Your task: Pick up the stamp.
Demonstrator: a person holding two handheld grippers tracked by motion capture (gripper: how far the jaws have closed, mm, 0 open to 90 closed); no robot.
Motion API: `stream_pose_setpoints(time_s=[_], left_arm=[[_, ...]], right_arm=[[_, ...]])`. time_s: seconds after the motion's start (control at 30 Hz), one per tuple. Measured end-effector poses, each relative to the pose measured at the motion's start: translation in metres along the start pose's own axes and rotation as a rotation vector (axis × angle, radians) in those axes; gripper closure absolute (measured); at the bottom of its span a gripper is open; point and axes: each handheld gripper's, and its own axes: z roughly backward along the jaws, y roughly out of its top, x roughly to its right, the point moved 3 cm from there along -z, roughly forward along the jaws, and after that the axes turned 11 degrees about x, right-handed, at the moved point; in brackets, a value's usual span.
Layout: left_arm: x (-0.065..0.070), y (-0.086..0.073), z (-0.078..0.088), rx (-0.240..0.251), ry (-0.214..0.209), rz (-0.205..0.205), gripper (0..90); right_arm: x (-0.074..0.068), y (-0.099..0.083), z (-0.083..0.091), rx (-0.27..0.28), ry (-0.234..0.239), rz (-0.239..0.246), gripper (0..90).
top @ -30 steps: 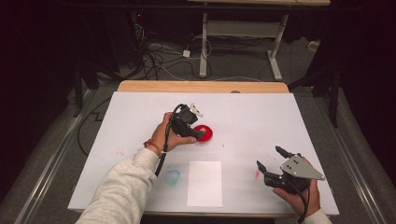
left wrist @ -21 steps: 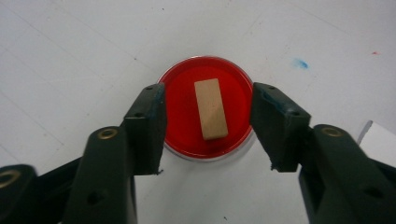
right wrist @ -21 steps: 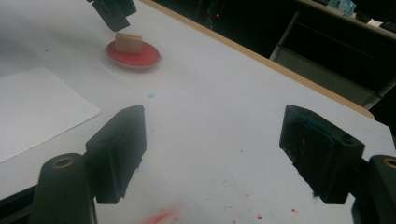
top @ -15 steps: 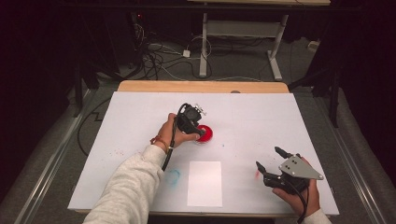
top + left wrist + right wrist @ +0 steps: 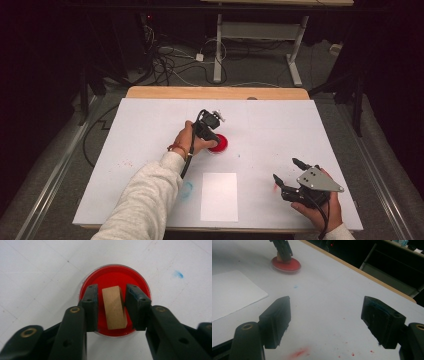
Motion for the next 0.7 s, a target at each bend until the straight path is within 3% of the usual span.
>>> stream_pose_setpoints(time_s=[0.13,0.7], left_arm=[[0.0008,-0.0005,0.0009,-0.003,-0.002,0.0,73.2],[0.007,0.0036,0.0082,-0.029,-0.007,-0.075,73.9]], right_arm=[[0.0008,-0.0003,0.0007,0.0,0.001,-0.003,25.2],[0.0017,-0.0003,0.0007,-0.006,0.003,-0.008,26.3]])
